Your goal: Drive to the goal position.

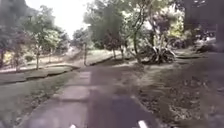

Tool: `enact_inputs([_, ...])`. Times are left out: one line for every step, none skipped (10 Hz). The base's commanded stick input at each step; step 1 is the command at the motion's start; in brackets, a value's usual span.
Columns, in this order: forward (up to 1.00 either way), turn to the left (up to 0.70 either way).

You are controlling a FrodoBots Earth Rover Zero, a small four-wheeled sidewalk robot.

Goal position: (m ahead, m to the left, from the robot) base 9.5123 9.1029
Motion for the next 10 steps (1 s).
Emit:
enact_inputs([0.85,0.00])
enact_inputs([0.85,0.00])
enact_inputs([0.85,0.00])
enact_inputs([0.85,0.00])
enact_inputs([0.85,0.00])
enact_inputs([0.85,0.00])
enact_inputs([0.85,0.00])
enact_inputs([0.85,0.00])
enact_inputs([0.85,0.00])
enact_inputs([0.85,0.00])
